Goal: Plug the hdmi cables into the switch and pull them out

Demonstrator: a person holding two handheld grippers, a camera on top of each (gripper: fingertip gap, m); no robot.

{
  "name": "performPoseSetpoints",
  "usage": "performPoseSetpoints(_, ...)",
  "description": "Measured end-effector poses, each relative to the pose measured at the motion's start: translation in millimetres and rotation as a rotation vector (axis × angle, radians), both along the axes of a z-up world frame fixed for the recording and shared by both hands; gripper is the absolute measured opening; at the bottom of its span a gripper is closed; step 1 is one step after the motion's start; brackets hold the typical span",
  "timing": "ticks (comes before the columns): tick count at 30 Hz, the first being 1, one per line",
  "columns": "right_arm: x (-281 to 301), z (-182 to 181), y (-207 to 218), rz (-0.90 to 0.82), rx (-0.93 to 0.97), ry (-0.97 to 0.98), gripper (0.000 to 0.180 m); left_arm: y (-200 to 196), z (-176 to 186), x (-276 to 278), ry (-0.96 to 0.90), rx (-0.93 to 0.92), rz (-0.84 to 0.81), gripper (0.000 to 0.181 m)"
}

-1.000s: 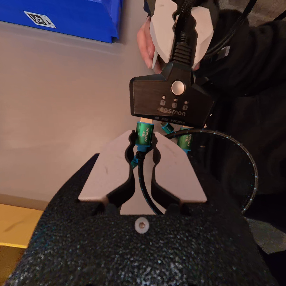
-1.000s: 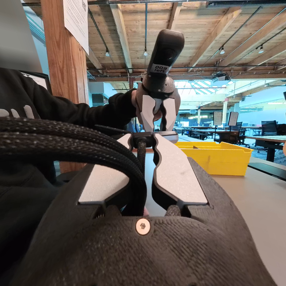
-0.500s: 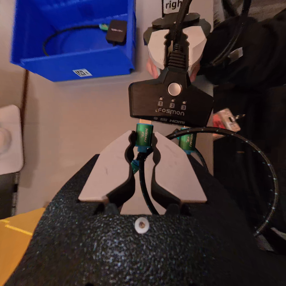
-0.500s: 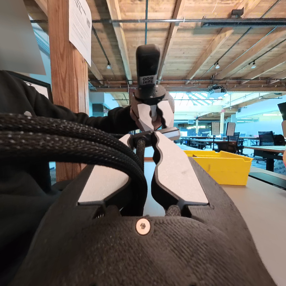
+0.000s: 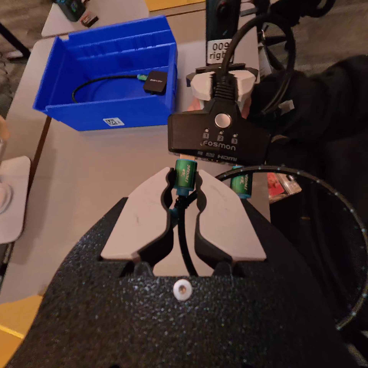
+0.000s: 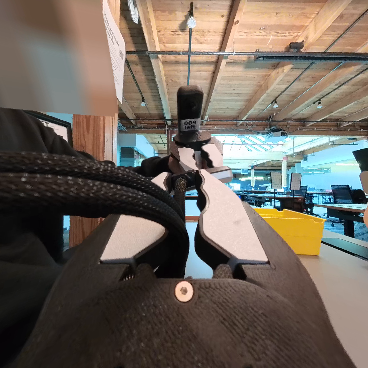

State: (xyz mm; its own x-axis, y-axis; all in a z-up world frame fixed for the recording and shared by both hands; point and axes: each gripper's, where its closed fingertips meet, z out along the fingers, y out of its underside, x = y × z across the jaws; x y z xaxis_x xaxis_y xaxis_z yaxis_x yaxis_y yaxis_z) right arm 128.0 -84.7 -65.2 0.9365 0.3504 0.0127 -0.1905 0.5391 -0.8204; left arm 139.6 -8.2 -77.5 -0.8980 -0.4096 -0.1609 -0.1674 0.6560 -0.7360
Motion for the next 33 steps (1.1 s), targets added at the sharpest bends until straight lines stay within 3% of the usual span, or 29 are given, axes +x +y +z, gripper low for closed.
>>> performPoseSetpoints(6,-2,3,-14,0.041,0.053,-0.024,0.024,-4,12,-14,-0.072,0.061,-0.088,0.021)
performPoseSetpoints(10,8,5,-27,0.013,0.085,-0.01,0.024,9,22,-18,-0.059,0.032,-0.044,0.024)
performPoseSetpoints(27,2,3,-23,0.035,0.066,-0.03,0.024,7,-10,-12,-0.103,0.34,-0.073,0.012)
performPoseSetpoints(33,0,1,-17,0.007,0.001,-0.048,0.025,10,-11,-6,-0.129,0.242,-0.044,0.01)
